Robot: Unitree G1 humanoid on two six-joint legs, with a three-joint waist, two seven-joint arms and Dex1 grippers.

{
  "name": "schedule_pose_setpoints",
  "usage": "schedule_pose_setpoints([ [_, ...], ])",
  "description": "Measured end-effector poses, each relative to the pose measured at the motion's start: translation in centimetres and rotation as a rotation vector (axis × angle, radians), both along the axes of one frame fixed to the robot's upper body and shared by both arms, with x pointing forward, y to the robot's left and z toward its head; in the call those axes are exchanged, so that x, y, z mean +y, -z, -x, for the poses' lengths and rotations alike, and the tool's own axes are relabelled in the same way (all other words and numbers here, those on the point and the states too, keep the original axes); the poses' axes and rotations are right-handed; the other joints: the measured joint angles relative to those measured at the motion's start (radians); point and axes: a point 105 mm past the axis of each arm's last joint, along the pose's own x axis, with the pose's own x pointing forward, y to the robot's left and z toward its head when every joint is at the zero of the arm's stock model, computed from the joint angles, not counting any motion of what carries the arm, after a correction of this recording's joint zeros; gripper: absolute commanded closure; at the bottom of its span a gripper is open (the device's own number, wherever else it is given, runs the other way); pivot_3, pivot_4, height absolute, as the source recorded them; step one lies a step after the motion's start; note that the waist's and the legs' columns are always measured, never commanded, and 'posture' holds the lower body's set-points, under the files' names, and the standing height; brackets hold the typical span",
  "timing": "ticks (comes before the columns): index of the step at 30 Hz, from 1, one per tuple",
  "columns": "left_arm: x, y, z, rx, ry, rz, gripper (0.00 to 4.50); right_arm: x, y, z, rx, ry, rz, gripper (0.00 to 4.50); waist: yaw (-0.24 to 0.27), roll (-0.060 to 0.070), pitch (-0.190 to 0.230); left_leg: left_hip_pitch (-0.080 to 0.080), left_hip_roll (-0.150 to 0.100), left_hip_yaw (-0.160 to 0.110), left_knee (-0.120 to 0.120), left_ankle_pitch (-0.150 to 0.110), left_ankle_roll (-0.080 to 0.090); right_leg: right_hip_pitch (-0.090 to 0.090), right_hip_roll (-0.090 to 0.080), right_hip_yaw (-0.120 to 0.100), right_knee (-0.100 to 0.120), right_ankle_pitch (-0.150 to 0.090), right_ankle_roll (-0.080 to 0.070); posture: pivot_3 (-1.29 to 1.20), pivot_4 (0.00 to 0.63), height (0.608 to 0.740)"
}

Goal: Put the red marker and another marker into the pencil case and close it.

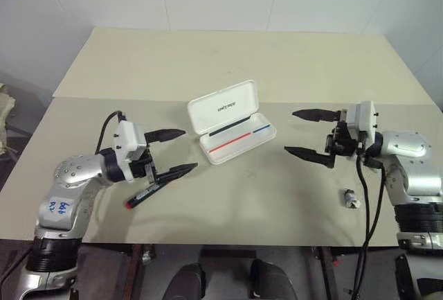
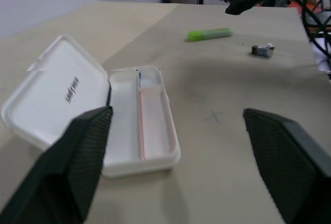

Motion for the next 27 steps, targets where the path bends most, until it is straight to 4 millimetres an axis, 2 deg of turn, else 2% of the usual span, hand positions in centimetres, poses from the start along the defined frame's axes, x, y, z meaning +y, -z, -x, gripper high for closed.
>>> schedule_pose_setpoints([
  [4, -0.2, -0.9, -1.8, -0.031, -0.046, -0.015, 2.28, 1.3, 0.4, 0.2, -0.002, -0.024, -0.007, 0.0, -0.001, 0.0, 0.0, 0.0, 0.0, 0.001, 0.0, 0.0, 0.0, 0.0, 0.0, 0.0, 0.0, 0.0, 0.0, 0.0, 0.15, 0.74],
  [7, -1.2, -0.5, -2.4, -0.004, -0.019, -0.021, 2.28, 1.7, -0.1, 0.5, -0.027, -0.035, -0.002, 0.0, 0.0, 0.0, 0.0, 0.0, 0.0, 0.001, 0.0, 0.0, 0.0, 0.0, 0.0, 0.0, 0.0, 0.0, 0.0, 0.0, 0.15, 0.74],
  [13, -5.3, 0.9, -3.4, 0.056, 0.098, -0.064, 2.28, 1.5, -0.4, 0.4, -0.037, -0.024, 0.001, 0.0, -0.001, 0.0, 0.0, 0.0, 0.0, 0.002, 0.001, 0.0, 0.0, 0.0, 0.0, 0.0, 0.0, 0.0, 0.0, 0.0, 0.15, 0.74],
  [16, -7.3, 1.1, -3.5, 0.082, 0.135, -0.062, 2.28, 1.5, -0.7, 0.6, -0.051, -0.014, 0.009, 0.0, -0.001, 0.0, 0.0, 0.0, 0.0, 0.002, 0.001, 0.0, 0.0, 0.0, 0.0, 0.0, 0.0, 0.0, 0.0, 0.0, 0.15, 0.74],
  [19, -9.2, 2.2, -3.2, 0.14, 0.162, -0.079, 2.28, 1.5, -0.8, 1.4, -0.054, -0.022, 0.04, 0.0, 0.001, 0.0, 0.0, -0.001, 0.0, 0.002, 0.001, 0.0, 0.0, 0.0, 0.0, 0.0, 0.0, 0.0, 0.0, 0.0, 0.15, 0.74],
  [23, -9.6, 3.4, -3.4, 0.193, 0.128, -0.127, 2.28, 1.2, -0.6, 2.2, -0.021, -0.028, 0.073, 0.0, 0.001, 0.0, 0.0, -0.001, 0.0, 0.003, 0.002, 0.0, 0.0, 0.0, 0.0, 0.0, 0.0, 0.0, 0.0, 0.0, 0.15, 0.74],
  [27, -9.7, 4.6, -3.8, 0.222, 0.066, -0.195, 2.28, 0.3, -1.6, 2.4, -0.024, -0.01, 0.087, 0.0, 0.002, -0.001, 0.0, -0.001, 0.0, 0.003, 0.004, 0.0, 0.0, 0.0, 0.0, 0.0, 0.0, 0.0, 0.0, 0.0, 0.15, 0.74],
])
